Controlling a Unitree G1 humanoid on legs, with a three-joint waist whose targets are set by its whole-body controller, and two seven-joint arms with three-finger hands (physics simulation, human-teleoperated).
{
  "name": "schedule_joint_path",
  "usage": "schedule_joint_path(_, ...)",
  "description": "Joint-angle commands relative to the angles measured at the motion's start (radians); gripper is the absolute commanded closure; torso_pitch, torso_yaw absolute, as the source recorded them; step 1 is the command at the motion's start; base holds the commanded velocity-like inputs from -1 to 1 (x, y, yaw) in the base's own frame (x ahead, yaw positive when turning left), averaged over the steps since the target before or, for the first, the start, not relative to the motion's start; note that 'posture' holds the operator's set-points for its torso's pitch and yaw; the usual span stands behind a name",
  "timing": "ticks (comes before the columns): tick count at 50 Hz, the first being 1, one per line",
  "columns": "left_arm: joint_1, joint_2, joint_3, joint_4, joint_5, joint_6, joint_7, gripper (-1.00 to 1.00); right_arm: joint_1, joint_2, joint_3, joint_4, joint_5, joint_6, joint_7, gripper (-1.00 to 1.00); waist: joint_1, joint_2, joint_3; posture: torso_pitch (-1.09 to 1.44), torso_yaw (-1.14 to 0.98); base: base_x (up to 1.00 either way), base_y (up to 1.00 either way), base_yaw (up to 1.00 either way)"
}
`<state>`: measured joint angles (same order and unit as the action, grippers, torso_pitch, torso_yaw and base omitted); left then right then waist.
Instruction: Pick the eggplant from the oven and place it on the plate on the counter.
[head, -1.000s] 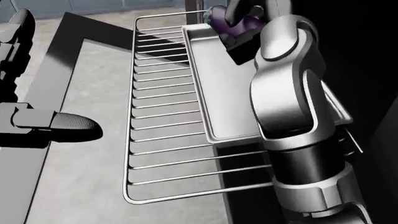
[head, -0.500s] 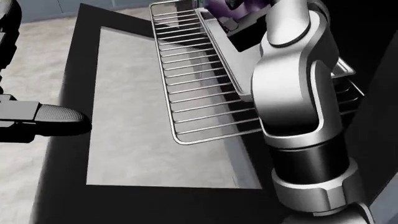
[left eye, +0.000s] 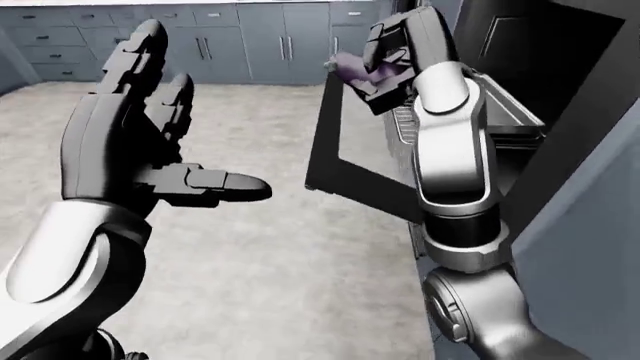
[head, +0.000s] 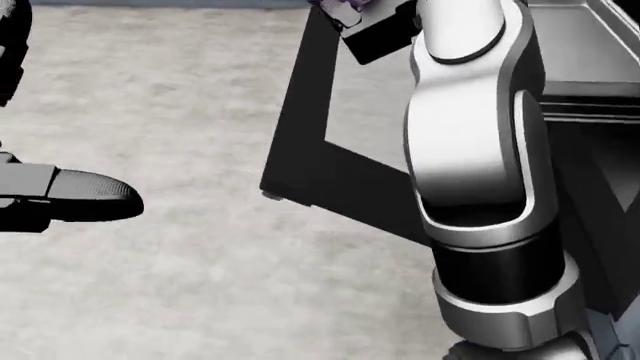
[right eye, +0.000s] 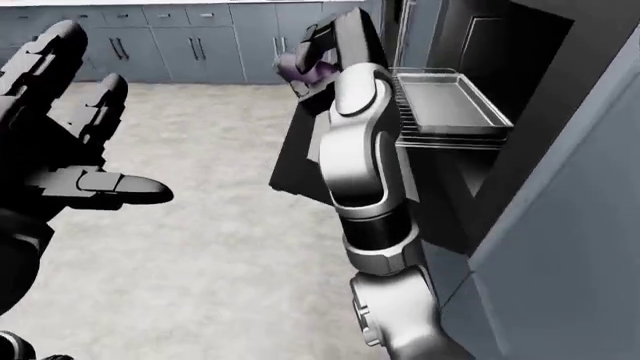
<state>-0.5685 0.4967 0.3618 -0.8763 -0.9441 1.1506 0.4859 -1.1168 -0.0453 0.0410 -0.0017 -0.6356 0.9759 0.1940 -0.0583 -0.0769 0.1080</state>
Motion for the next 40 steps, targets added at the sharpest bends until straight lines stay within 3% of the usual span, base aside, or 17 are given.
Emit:
schedule_joint_path(1,-0.033,0.02,-0.001,0.012,0.014,-0.025,-0.009,-1.0,-0.031,-0.009,-0.022,-0.007,-0.013,-0.028,-0.029,0.99,0.014,0.018,-0.038,0.0,0.0,0.02,1.0,0.0)
schedule_joint_path(3,-0.05,0.008,-0.01,0.032,-0.003,-0.008,-0.017,-1.0,-0.031,-0.008,-0.025,-0.006,0.0,-0.033,-0.035,0.99,0.007,0.035,-0.066,0.0,0.0,0.12,1.0,0.0)
schedule_joint_path(9,-0.108,0.015,-0.043,0.116,0.023,-0.003,-0.047,-1.0,-0.027,-0.012,-0.021,-0.017,0.018,-0.031,-0.043,0.98,-0.009,0.123,-0.056,0.0,0.0,0.15,1.0,0.0)
schedule_joint_path(11,-0.119,0.013,-0.047,0.129,0.04,-0.002,-0.056,-1.0,-0.026,-0.016,-0.023,-0.019,0.022,-0.034,-0.045,0.99,-0.02,0.181,-0.066,0.0,0.0,0.2,1.0,0.0)
schedule_joint_path(12,-0.121,0.011,-0.047,0.131,0.046,0.0,-0.06,-1.0,-0.023,-0.016,-0.022,-0.022,0.024,-0.036,-0.044,0.98,-0.021,0.237,-0.082,0.0,0.0,0.23,1.0,0.0)
schedule_joint_path(14,-0.122,0.008,-0.053,0.145,0.07,-0.009,-0.077,-1.0,-0.017,-0.017,-0.019,-0.032,0.024,-0.034,-0.042,0.98,-0.002,0.176,-0.035,0.0,0.0,0.23,1.0,0.0)
schedule_joint_path(16,-0.123,0.003,-0.051,0.147,0.088,-0.01,-0.088,-1.0,0.001,-0.015,-0.017,-0.046,0.025,-0.037,-0.041,0.98,0.012,0.161,-0.057,0.0,0.0,0.25,1.0,0.0)
schedule_joint_path(20,-0.125,-0.009,-0.058,0.146,0.123,-0.003,-0.114,-1.0,0.01,-0.014,-0.031,-0.051,0.046,-0.054,-0.051,0.99,0.026,0.12,-0.043,0.0,0.0,0.26,1.0,0.0)
schedule_joint_path(22,-0.14,-0.015,-0.051,0.136,0.122,0.018,-0.111,-1.0,0.013,-0.019,-0.029,-0.065,0.051,-0.047,-0.048,1.0,0.008,0.059,-0.066,0.0,0.0,0.52,0.95,0.0)
schedule_joint_path(24,-0.152,-0.02,-0.05,0.129,0.123,0.028,-0.11,-1.0,0.015,-0.023,-0.031,-0.06,0.059,-0.051,-0.051,0.99,-0.009,0.084,-0.027,0.0,0.0,0.75,0.66,0.0)
schedule_joint_path(26,-0.141,-0.023,-0.062,0.126,0.14,0.023,-0.124,-1.0,0.022,-0.024,-0.031,-0.067,0.065,-0.051,-0.052,1.0,-0.03,0.087,-0.061,0.0,0.0,0.84,0.52,0.0)
schedule_joint_path(28,-0.143,-0.028,-0.06,0.125,0.151,0.028,-0.133,-1.0,0.023,-0.026,-0.036,-0.066,0.074,-0.053,-0.058,1.0,-0.039,0.106,-0.055,0.0,0.0,0.87,0.44,0.0)
schedule_joint_path(30,-0.149,-0.032,-0.056,0.12,0.152,0.038,-0.134,-1.0,0.026,-0.029,-0.037,-0.062,0.081,-0.058,-0.063,1.0,-0.028,0.196,-0.059,0.0,0.0,0.92,0.33,0.0)
schedule_joint_path(31,-0.15,-0.034,-0.056,0.12,0.155,0.04,-0.137,-1.0,0.027,-0.03,-0.04,-0.061,0.087,-0.059,-0.067,1.0,-0.025,0.21,-0.028,0.0,0.0,0.91,0.3,0.0)
schedule_joint_path(32,-0.148,-0.036,-0.056,0.118,0.158,0.04,-0.139,-1.0,0.028,-0.033,-0.04,-0.066,0.088,-0.054,-0.067,1.0,-0.024,0.161,-0.034,0.0,0.0,0.92,0.29,0.0)
schedule_joint_path(34,-0.145,-0.042,-0.062,0.116,0.17,0.038,-0.144,-1.0,0.025,-0.041,-0.044,-0.052,0.085,-0.044,-0.078,1.0,-0.007,0.159,-0.076,0.0,0.0,0.93,0.28,0.0)
schedule_joint_path(40,-0.173,-0.056,-0.066,0.117,0.188,0.064,-0.153,-1.0,0.033,-0.065,-0.059,-0.049,0.109,-0.045,-0.092,1.0,0.004,0.146,-0.059,0.0,0.0,0.98,0.11,0.0)
